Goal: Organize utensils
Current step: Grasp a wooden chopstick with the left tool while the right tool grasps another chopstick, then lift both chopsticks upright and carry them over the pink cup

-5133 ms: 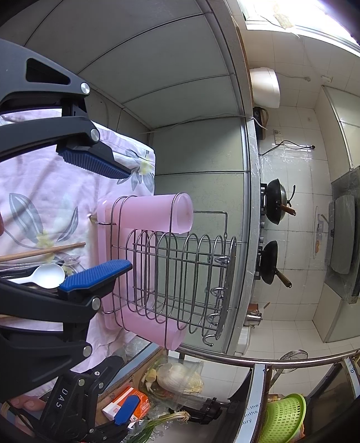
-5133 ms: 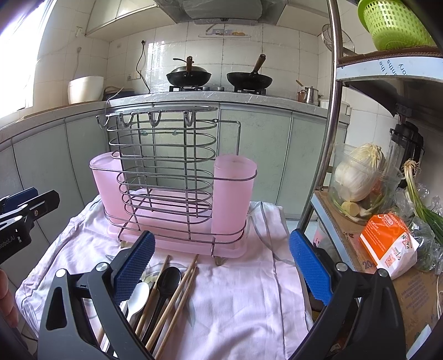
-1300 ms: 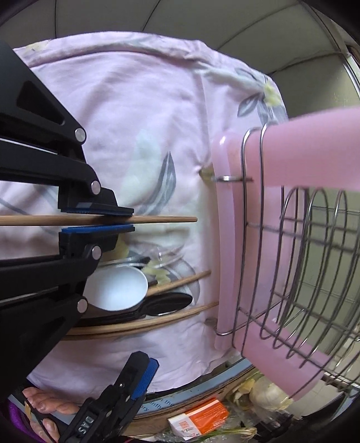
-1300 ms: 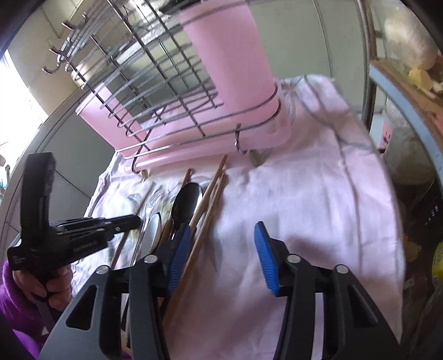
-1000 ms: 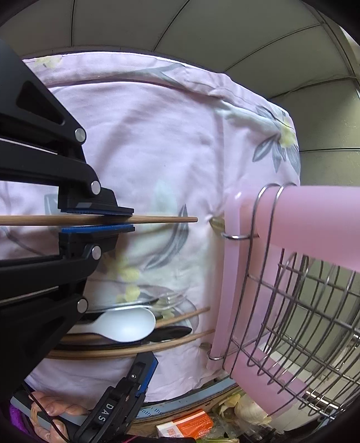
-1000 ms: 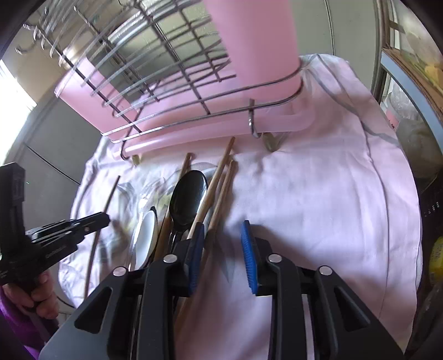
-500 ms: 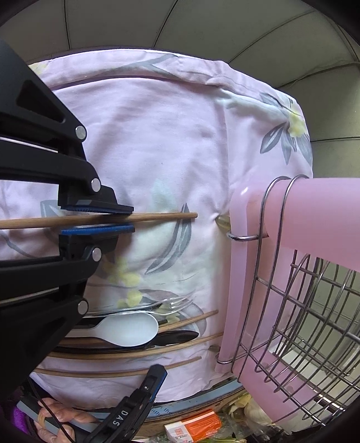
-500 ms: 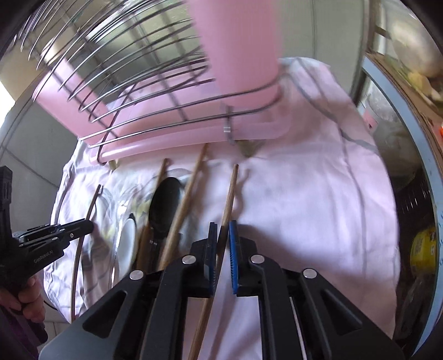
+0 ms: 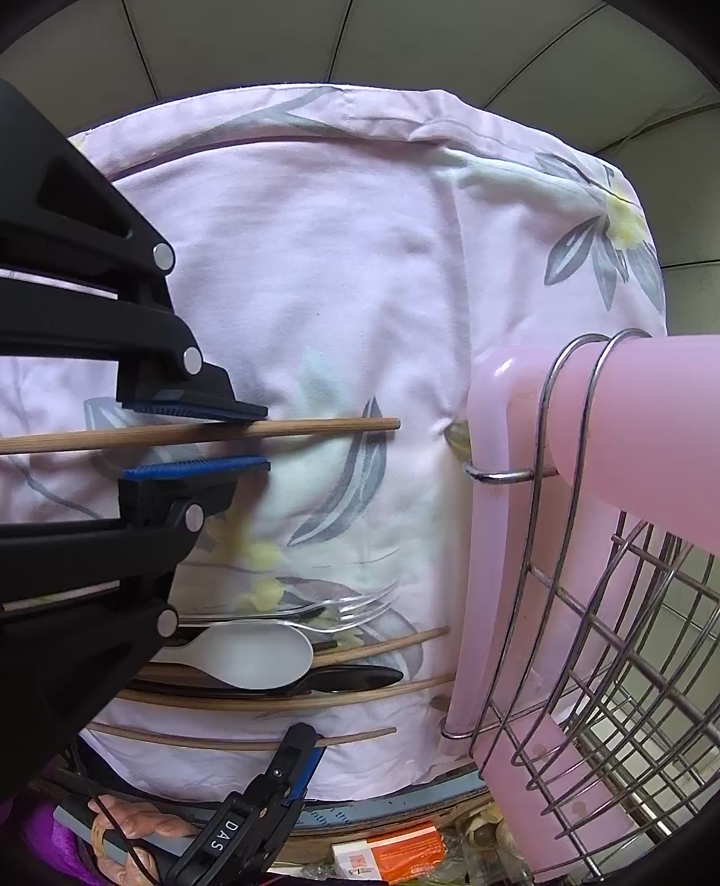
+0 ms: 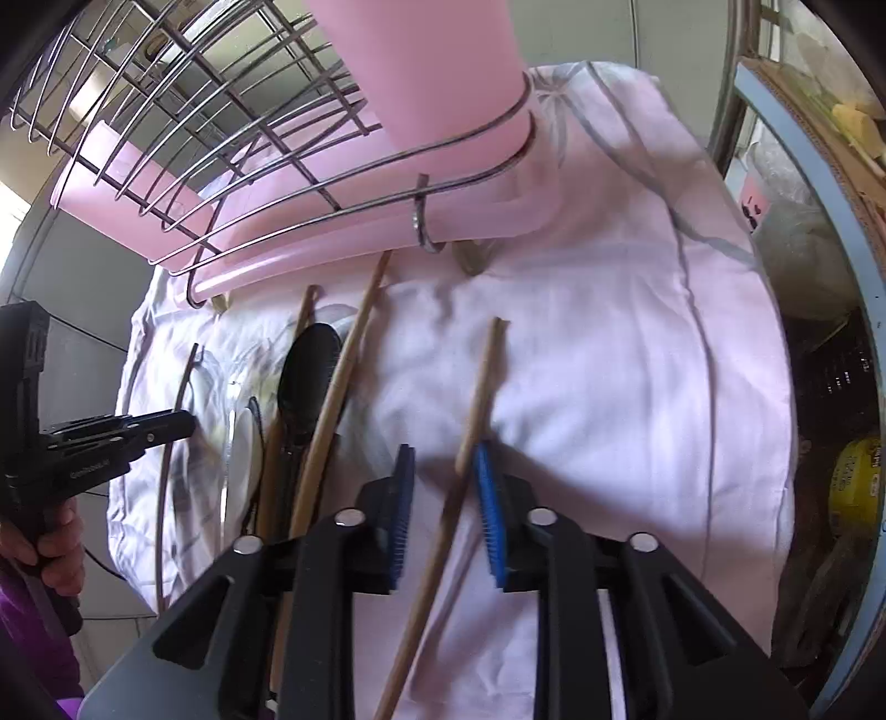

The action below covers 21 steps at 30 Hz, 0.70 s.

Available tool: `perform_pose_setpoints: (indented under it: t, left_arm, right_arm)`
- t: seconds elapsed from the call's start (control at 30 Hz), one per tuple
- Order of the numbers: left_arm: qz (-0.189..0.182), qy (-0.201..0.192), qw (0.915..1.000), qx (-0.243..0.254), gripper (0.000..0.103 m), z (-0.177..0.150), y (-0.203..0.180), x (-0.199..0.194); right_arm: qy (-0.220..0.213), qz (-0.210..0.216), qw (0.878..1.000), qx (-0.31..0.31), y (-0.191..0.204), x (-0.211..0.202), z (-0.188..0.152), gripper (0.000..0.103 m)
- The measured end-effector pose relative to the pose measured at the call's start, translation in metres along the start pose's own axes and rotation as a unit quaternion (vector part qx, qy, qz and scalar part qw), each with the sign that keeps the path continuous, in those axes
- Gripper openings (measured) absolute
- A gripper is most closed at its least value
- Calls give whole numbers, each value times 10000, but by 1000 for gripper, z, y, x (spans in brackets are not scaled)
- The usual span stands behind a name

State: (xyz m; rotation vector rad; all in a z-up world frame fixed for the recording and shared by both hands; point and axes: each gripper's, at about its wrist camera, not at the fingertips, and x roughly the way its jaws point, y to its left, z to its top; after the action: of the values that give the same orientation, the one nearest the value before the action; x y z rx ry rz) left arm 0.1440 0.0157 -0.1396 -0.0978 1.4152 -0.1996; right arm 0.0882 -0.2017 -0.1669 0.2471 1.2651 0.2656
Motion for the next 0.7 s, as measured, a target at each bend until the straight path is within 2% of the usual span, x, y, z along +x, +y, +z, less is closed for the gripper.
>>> perform_pose_setpoints:
  t: [0.1,0.17,0.23,0.4,0.6,0.7]
  left_arm:
    - [-1,-21,10000,-31,12,0,2,-1]
    - [32,-87,10000,-5,10,-3,1,-1]
    - [69,-181,9998,1,6,-8,2,-4]
    - [-125,-377,9991,-130,5,-23,8,-16]
    - [-236,-940,9952,-161,5,-42,11,-49]
    - [-314,-1346,9903,-164,5,-49,12,-73]
  right_arm:
    - [-14,21,10000,19,-1,1,0,25]
    - [-93,-16,10000,26,-3,0,-2,10]
    - [-173,31,9998,124,-13,-3,-6,9]
    - [-396,272,9983,318,-27,-14,-16,9]
    - [-819,420,9954,278,-36,-40,-27,9]
    - [-1113,469,9925,196,-36,-56,-32,8]
